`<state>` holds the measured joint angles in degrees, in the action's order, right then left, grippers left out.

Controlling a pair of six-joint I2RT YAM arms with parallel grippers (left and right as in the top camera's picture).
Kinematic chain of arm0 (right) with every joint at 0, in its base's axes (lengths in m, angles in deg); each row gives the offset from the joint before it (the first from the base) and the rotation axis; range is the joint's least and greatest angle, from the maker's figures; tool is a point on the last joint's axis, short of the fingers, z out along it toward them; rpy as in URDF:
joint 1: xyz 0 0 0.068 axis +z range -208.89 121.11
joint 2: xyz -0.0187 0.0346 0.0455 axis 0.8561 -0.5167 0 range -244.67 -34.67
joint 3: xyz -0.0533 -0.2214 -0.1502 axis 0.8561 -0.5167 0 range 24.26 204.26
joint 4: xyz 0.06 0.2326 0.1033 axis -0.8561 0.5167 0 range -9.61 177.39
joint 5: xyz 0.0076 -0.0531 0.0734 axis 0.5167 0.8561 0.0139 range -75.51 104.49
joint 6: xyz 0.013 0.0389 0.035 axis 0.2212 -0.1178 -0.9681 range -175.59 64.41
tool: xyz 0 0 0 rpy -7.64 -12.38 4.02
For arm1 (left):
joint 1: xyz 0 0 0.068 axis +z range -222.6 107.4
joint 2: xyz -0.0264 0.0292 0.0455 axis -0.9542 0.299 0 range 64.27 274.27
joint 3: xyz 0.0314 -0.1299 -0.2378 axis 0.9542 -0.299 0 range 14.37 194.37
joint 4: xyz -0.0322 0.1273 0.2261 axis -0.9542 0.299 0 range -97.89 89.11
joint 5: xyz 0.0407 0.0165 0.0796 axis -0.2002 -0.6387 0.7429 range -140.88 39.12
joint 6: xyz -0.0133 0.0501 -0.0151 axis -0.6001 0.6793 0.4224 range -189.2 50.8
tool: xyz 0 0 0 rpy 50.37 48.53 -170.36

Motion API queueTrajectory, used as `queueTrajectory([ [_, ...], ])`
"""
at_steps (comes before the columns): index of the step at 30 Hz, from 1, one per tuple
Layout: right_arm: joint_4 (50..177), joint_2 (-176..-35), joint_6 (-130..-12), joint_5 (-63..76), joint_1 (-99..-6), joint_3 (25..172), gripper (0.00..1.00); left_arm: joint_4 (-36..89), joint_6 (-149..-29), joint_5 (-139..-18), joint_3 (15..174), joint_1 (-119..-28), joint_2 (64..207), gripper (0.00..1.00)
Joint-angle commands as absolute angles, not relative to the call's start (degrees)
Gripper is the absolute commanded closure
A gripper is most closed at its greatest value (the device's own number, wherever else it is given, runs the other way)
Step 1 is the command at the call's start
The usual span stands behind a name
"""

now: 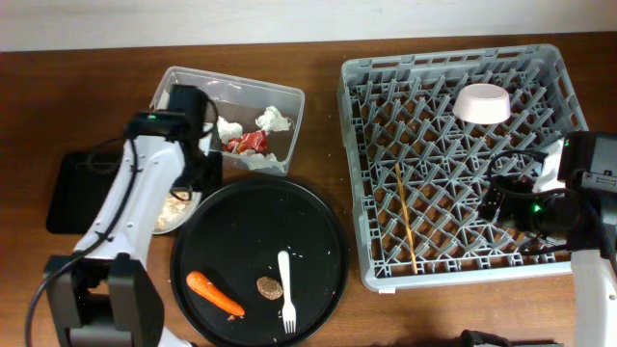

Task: Sort waste into correct bins and load items into the dishwasher rack
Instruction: 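Tip the plate over the black tray to dump rice and shells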

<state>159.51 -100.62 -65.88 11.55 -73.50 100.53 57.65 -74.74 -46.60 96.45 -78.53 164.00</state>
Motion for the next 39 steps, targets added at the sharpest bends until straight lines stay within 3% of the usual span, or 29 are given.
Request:
queueTrajectory([
  [1,159.7,-100.7,-65.5,11.5,-74.0,100.3,0.01,55.4,-72.1,-48.7,97.7,-75.3,163.9,1.0],
  [8,159.7,-100.7,-65.5,12.4,-74.0,100.3,0.01,51.0,-72.1,-59.0,97.7,-69.7,163.9,1.0],
  [17,159.7,-100.7,-65.5,12.6,-74.0,100.3,0.01,49.7,-68.2,-86.3,97.7,-56.5,163.9,1.0],
  [39,159.7,-100.7,-65.5,12.8,-74.0,100.3,0.01,54.9,-64.4,-138.5,97.7,-29.5,163.9,1.0],
])
